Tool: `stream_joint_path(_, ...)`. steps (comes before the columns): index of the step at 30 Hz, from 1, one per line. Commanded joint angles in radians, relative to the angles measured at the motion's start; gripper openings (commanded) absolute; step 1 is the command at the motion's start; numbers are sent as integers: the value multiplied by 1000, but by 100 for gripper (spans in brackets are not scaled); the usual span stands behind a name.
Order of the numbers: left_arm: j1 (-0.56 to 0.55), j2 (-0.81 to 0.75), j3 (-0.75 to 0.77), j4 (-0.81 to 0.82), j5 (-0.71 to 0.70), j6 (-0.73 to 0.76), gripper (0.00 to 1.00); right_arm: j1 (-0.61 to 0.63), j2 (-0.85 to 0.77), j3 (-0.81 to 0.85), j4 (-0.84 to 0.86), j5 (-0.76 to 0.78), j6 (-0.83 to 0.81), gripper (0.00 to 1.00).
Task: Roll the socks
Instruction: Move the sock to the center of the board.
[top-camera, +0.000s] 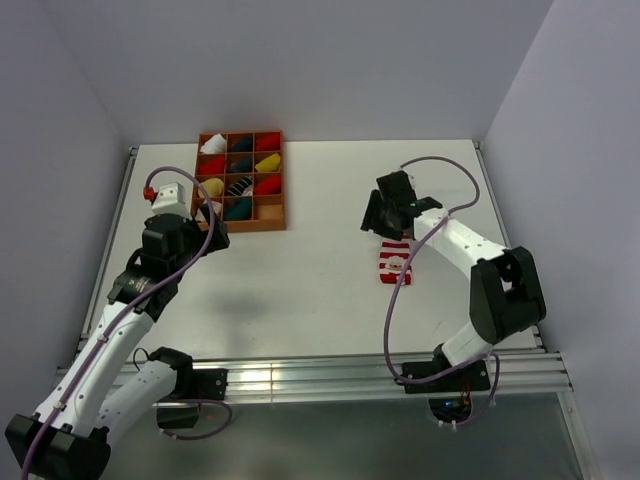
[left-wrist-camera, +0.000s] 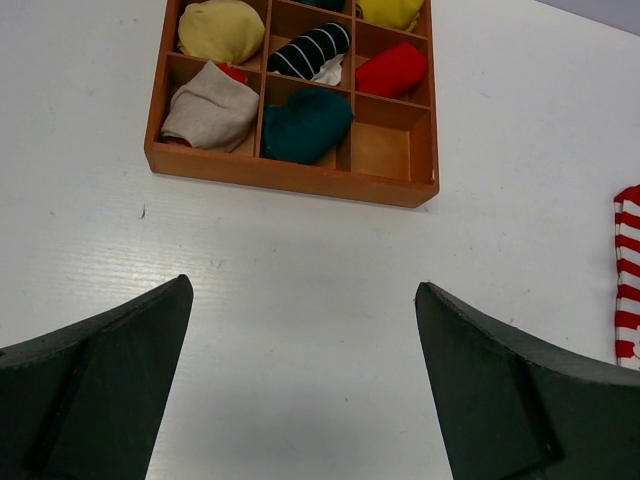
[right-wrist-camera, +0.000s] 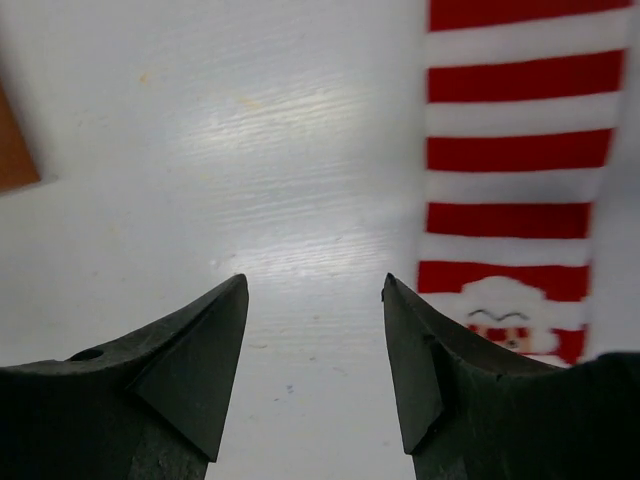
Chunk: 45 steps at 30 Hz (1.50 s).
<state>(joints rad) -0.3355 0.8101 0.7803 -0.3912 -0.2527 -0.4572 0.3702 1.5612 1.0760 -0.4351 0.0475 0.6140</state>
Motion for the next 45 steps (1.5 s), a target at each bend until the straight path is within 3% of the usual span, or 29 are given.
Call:
stream_joint_path(1, -2, -2, 14, 3, -3, 14, 99, -34, -18, 35, -42, 184, -124, 64)
stream_joint_path(7, 0, 11, 16, 2, 7, 14, 99, -65, 65, 38, -63, 241, -214, 60)
stream_joint_path(14, 3, 12, 16, 3, 21, 14, 99, -60, 126, -66, -47, 102, -113, 53)
stream_joint_path(22, 13, 15, 17, 0, 23, 11, 99, 132, 120, -123, 7, 14, 185, 53)
stream_joint_path(26, 15, 18, 17, 0, 24, 12, 99, 235, 126, -58, 62, -20, 267, 54)
stream_joint_path(30, 18, 21, 16, -1, 20, 12, 99, 303, 174, 129, 32, -8, 204, 54)
stream_joint_path(34, 18, 24, 17, -5, 15, 11, 99, 314, 157, 177, -33, 66, 34, 52)
stream_joint_path(39, 23, 27, 17, 0, 32, 12, 99, 314, 62, 26, -73, 86, -123, 50)
stream_joint_path(45, 39, 40, 27, -6, 58, 9, 98, 319, -43, -140, -33, 11, -154, 45)
